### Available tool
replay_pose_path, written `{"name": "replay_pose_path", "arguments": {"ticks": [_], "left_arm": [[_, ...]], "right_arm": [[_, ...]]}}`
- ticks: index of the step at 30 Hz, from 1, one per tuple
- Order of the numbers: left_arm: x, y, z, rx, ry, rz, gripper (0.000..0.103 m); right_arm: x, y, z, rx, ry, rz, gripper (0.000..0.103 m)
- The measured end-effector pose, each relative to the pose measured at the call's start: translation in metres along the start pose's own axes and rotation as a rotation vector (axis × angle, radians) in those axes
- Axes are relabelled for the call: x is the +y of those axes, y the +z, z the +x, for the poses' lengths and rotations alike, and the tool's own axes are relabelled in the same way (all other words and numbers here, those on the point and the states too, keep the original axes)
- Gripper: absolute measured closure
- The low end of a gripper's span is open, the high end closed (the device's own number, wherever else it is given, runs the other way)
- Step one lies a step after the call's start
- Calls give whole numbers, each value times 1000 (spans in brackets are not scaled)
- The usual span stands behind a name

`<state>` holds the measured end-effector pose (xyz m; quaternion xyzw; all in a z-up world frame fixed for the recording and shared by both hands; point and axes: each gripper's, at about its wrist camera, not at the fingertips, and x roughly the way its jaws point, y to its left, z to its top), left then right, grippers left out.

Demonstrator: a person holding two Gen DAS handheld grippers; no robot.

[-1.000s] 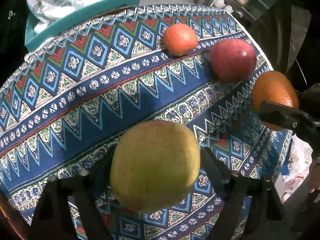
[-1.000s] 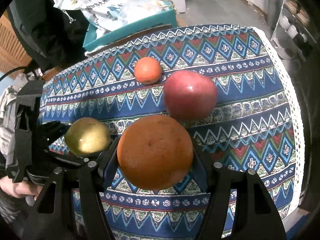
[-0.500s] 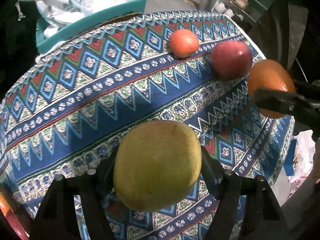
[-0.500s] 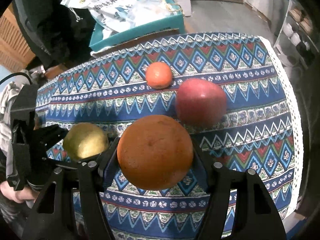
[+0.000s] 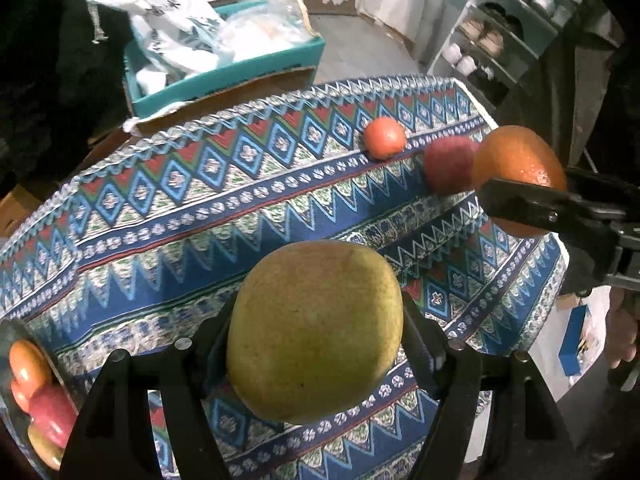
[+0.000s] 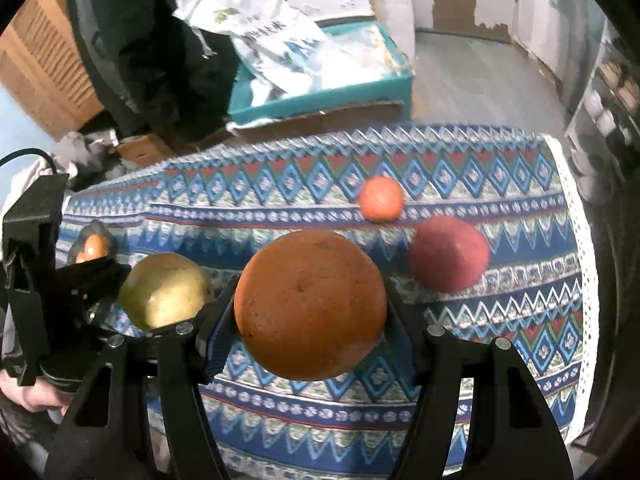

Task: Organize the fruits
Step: 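Carry the pear in the left tool while the right tool carries the orange to the bowl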

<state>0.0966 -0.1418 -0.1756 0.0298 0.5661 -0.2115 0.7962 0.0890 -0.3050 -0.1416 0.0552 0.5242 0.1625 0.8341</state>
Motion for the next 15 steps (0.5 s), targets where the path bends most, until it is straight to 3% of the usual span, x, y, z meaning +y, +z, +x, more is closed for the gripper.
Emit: {"name": "replay_pose_path", "arguments": {"ticks": [15], "left_arm": [[42,-21,-67,-104,47,-70,28]], "right_arm": [[83,26,-5,-46,68,-122,38]]}}
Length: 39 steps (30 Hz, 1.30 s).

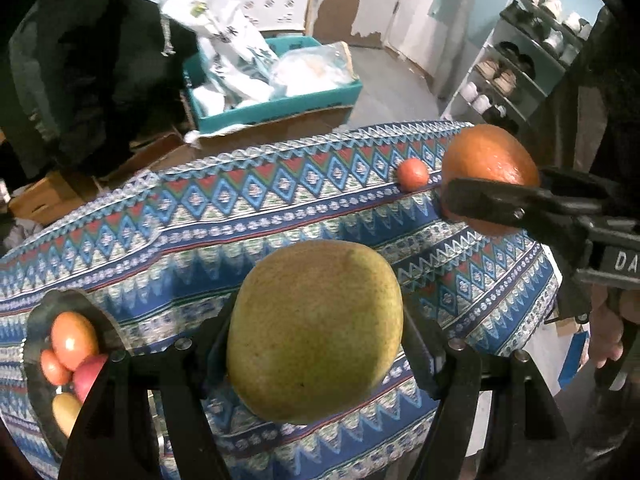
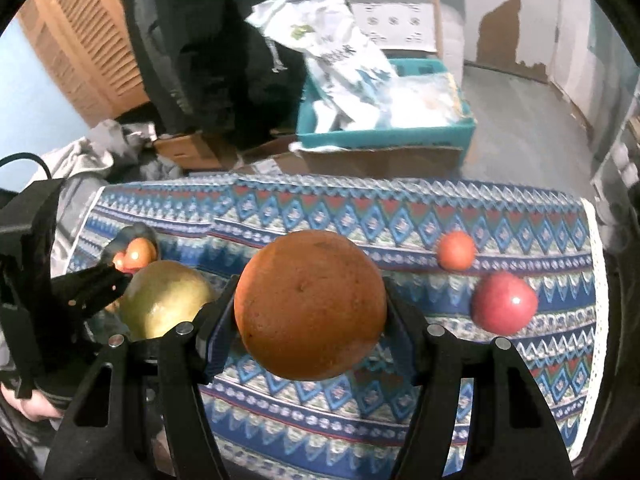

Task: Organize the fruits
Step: 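Carry the pear in the left tool while the right tool carries the orange to the bowl, then lower the pear into the bowl and open the left tool while the right tool releases the orange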

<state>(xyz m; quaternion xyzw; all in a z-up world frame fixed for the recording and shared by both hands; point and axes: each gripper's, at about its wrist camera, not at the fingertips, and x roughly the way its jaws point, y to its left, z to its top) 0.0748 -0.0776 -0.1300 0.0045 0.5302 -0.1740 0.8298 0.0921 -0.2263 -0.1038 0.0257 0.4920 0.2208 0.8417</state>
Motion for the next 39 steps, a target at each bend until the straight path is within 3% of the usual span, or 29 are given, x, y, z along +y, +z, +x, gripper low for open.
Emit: {"name": "replay_pose_path", "arguments": {"ticks": [20,30,39], "left_arm": [[126,-50,-55,-52,76,-244,28],[194,-74,-62,-61,160,-361,28],[245,-92,-53,-41,167,-483,28]], "right_arm": [[127,33,52,60,118,-143,38],[177,46,90,109,176,-170,38],[206,42,140,196,224,-180,38]]}}
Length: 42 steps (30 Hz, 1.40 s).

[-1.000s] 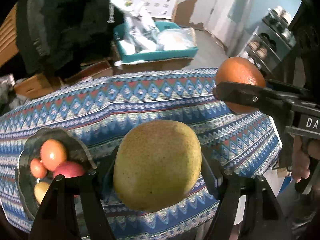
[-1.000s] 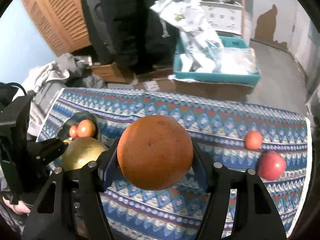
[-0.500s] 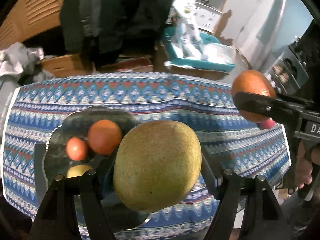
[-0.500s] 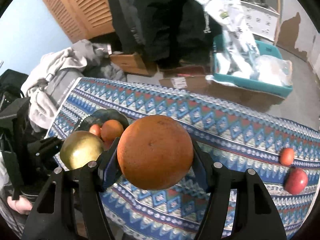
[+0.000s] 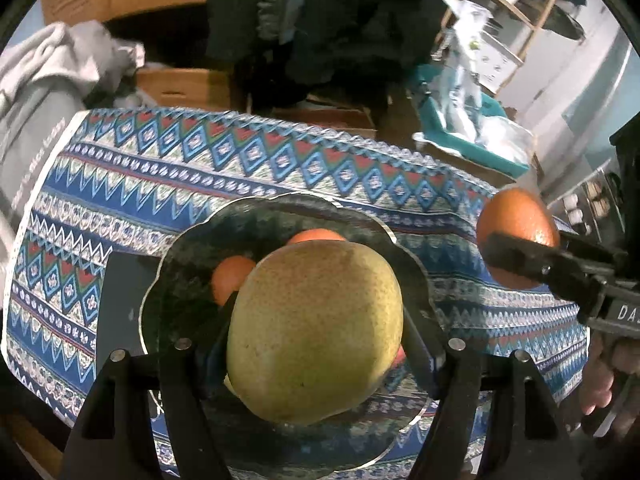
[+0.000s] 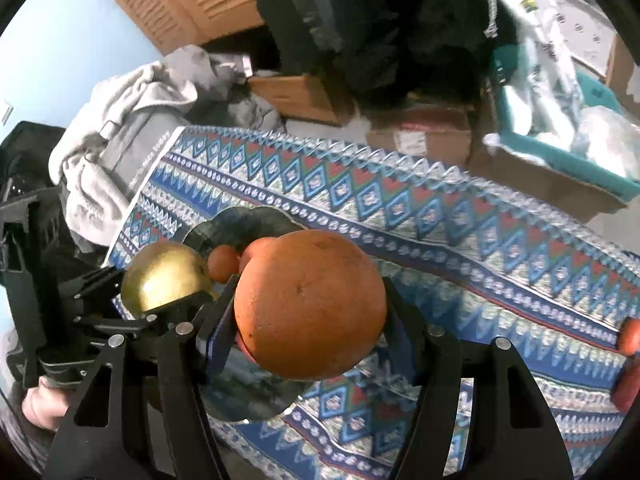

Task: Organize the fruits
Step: 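Lower the pear into the bowl and open the left tool while the right tool releases the orange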

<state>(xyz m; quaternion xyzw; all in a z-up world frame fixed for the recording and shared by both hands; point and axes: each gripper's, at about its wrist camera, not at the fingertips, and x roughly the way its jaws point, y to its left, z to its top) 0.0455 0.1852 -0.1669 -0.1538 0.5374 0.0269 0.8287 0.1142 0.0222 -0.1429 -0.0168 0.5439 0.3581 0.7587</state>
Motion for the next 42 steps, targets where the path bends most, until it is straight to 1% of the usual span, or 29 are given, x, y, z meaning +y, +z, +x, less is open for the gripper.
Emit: {"name": "replay_pose_path", "arguments": {"ticks": [5,9,17,20,24,29,31,34,42], "left_arm": [[22,-2,13,20,6,-42,28],[40,-5,22,52,-6,-95,28],[54,-2,27,53,-34,-138,29],[55,0,23,38,-31,-139,30],[52,2,18,33,-22,-122,29],[48,1,14,23,18,-94,29],[48,1,12,21,18,-100,29],[46,1,5,9,19,-99,28],[29,1,-11,-18,21,-57,24]], "right_arm": [[10,3,27,41,14,-14,38],[15,4,45,70,32,-14,38],[21,2,71,121,34,-18,37],[22,1,76,135,32,-19,35],[21,4,73,116,29,-8,34],[19,7,65,101,11,-4,30],[18,8,61,92,3,-3,29],[19,9,52,79,23,-3,30],[33,6,24,38,-16,-63,30]]}}
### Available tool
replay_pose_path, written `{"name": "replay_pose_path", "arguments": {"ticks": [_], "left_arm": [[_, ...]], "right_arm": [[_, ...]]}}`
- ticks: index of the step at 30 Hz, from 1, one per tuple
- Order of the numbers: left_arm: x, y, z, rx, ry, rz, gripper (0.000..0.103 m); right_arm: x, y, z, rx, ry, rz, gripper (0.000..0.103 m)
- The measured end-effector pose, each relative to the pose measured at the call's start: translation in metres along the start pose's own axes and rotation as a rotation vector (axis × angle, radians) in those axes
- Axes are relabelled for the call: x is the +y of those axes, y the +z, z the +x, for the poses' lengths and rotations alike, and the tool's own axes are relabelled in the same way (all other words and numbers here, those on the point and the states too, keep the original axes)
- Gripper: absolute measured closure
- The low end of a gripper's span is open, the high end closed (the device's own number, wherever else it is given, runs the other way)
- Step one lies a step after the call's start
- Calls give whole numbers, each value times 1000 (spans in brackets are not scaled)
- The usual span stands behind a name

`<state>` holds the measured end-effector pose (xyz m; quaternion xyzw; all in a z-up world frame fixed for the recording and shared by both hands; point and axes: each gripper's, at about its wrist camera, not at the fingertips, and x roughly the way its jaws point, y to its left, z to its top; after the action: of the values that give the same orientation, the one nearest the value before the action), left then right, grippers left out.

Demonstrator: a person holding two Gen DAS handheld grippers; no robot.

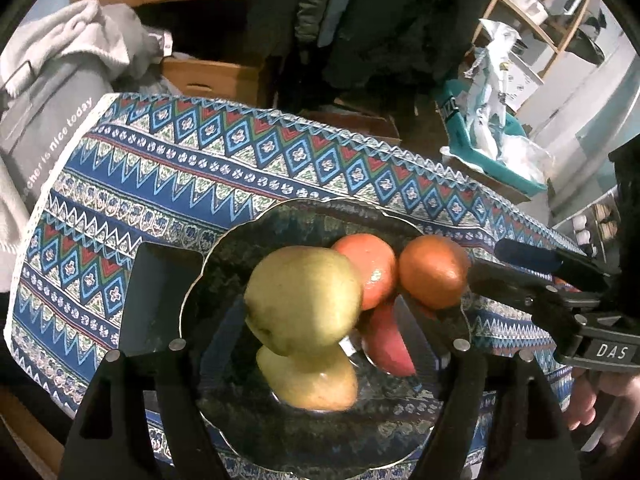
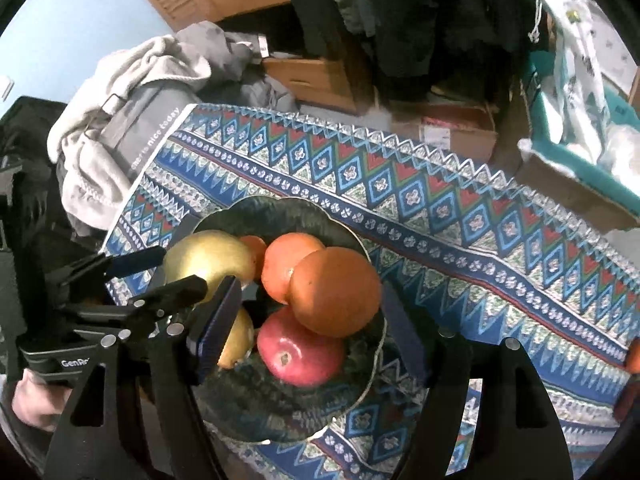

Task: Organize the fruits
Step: 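Lower the pear into the bowl and open the left tool while the right tool releases the orange, then move both tools back from the bowl toward the tangerine and red apple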

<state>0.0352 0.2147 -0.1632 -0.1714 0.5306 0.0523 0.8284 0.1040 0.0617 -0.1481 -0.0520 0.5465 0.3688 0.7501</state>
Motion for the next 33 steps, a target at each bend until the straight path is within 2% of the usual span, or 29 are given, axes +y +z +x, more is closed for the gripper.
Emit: {"name": "replay_pose_path", "arguments": {"ticks": [14,23,27,33], "left_arm": [[-53,-8,-31,-43,-25,132,22],[-97,-16,-42,-47,-47,218,21],[-113,-21,-43,-37,-61,241,20],[-137,-28,-43,-36,-58,297,19]], "right_arm": [[-17,-25,-63,-60,-160,-30,28],[-40,-50,-105,-105,-220,-9,25],[-51,-62,-120,-120,-240,2,20],[-65,-77,-140,-146,-259,22,20]]}}
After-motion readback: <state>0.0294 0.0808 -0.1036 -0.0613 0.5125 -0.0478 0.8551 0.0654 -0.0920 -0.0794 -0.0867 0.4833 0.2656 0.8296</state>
